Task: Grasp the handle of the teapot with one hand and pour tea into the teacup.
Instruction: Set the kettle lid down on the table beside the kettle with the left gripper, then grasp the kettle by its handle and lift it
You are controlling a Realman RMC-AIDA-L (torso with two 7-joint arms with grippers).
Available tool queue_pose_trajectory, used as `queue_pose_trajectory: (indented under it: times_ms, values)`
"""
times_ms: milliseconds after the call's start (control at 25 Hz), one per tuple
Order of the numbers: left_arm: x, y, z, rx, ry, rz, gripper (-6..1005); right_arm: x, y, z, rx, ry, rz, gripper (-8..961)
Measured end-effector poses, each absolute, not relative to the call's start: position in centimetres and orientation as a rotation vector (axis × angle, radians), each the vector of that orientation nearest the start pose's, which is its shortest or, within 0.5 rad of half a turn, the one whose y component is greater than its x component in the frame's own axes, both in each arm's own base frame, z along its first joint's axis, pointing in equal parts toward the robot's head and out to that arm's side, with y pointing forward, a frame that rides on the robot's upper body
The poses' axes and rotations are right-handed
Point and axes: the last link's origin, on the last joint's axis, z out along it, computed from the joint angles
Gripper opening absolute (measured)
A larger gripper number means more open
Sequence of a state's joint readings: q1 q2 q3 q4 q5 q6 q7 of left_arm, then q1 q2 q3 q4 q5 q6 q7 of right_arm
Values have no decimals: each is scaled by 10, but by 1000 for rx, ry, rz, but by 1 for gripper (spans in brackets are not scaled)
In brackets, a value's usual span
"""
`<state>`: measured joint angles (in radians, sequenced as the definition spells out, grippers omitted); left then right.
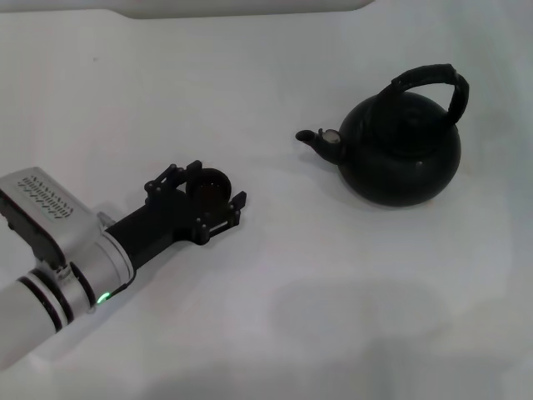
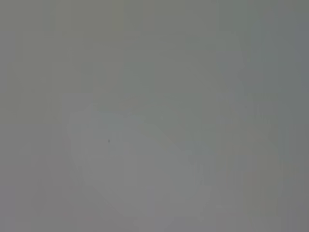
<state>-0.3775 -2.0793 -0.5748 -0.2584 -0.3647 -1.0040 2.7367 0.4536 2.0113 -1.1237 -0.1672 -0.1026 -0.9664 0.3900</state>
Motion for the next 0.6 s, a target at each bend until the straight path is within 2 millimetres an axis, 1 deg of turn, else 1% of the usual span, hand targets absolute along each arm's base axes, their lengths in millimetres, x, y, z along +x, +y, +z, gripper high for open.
queue_pose_trajectory:
  times_ms: [600]
  values:
    - [-295, 267, -110, -2290, -572, -732, 883, 382, 357, 73, -1310, 729, 670, 866]
